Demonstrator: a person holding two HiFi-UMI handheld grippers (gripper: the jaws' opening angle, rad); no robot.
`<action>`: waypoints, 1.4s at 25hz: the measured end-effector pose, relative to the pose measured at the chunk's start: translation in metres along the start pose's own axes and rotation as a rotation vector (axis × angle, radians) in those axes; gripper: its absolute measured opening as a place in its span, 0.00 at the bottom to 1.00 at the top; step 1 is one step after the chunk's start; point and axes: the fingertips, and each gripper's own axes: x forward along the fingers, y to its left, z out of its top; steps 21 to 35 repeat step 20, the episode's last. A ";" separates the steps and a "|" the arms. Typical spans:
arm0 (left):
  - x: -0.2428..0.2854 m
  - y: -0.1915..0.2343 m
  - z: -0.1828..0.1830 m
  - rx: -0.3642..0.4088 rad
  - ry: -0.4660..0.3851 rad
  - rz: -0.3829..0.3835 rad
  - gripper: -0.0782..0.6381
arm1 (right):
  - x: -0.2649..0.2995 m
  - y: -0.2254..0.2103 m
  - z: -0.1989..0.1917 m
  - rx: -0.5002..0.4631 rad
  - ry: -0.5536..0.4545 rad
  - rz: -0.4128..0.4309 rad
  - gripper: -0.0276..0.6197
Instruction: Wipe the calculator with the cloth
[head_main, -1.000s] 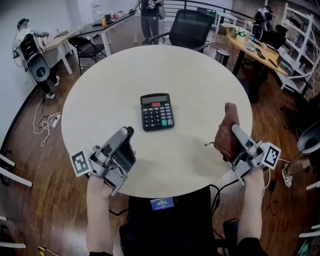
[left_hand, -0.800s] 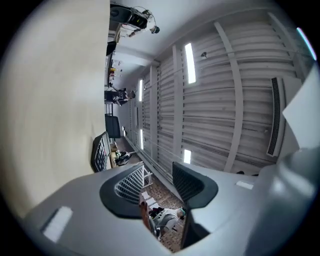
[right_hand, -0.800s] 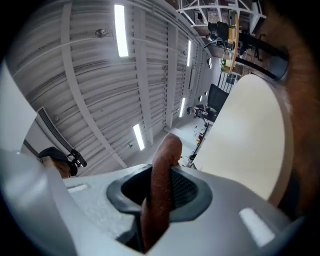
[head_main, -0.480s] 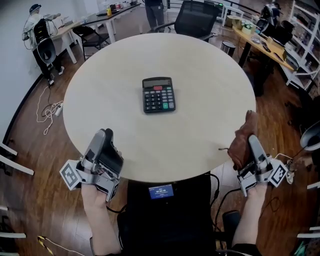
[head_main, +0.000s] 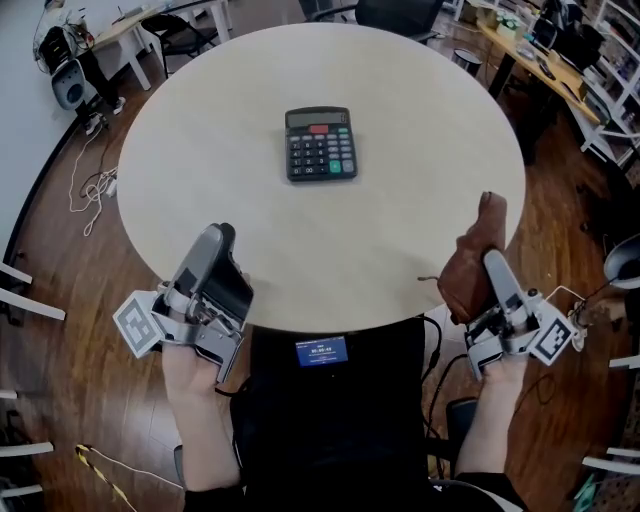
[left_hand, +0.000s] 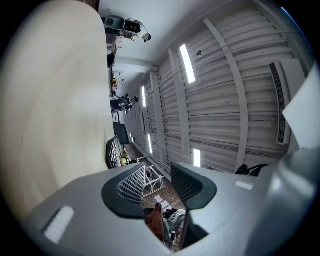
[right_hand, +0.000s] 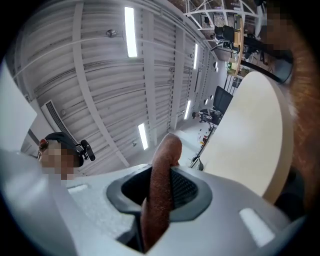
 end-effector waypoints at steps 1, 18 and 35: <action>0.000 0.000 -0.001 0.002 0.005 0.000 0.31 | 0.002 0.002 -0.002 -0.004 0.002 0.001 0.19; 0.031 -0.003 -0.033 0.013 0.082 0.005 0.30 | 0.076 -0.001 -0.024 0.030 0.069 0.030 0.19; 0.033 -0.006 -0.037 0.016 0.093 0.003 0.30 | 0.074 -0.001 -0.024 0.032 0.068 0.026 0.19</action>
